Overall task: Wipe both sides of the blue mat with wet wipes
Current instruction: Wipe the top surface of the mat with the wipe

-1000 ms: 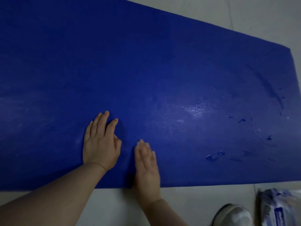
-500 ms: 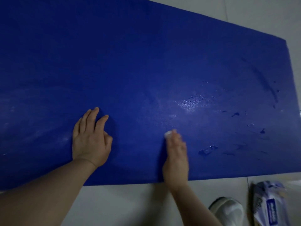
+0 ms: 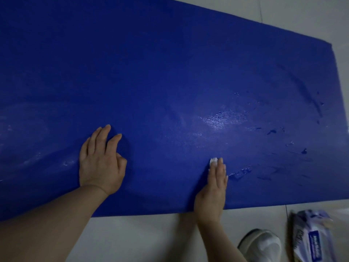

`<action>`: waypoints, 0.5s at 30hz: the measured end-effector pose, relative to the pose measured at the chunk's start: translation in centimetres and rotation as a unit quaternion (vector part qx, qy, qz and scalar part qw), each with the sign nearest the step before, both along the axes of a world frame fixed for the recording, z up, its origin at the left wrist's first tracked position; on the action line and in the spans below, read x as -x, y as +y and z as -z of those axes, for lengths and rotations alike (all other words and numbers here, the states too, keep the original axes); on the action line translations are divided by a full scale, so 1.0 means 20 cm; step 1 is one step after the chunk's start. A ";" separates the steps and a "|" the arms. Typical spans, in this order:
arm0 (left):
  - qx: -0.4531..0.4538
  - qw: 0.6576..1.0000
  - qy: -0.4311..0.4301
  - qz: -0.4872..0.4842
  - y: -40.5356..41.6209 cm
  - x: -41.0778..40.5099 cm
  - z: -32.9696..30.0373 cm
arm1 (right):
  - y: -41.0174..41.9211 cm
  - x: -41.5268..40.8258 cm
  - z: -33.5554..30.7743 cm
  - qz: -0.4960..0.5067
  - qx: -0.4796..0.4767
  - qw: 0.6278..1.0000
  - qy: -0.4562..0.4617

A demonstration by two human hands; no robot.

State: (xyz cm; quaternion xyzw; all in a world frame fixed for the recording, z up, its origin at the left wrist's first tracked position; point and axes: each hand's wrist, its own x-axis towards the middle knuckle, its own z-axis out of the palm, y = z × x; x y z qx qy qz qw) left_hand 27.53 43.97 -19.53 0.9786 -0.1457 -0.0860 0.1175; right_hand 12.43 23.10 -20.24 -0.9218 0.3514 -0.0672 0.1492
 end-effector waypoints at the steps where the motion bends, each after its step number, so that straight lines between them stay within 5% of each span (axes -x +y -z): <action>1: 0.000 1.000 0.000 0.000 0.00 0.00 0.00 | 0.08 -0.01 0.00 -0.019 0.007 1.000 0.000; 5: 0.000 1.000 0.003 -0.003 0.00 0.00 -0.01 | 0.18 0.03 0.00 -0.217 0.018 0.976 0.007; 9: -0.003 1.000 0.002 0.001 0.00 0.00 0.00 | -0.18 0.07 0.00 0.049 0.005 0.999 0.001; 11: -0.001 1.000 0.000 0.003 0.00 0.00 0.00 | -0.12 -0.01 -0.02 0.078 -0.005 0.997 -0.004; 15: 0.004 1.000 0.001 0.000 0.00 0.00 -0.01 | 0.08 -0.07 0.00 -0.177 0.004 0.984 0.022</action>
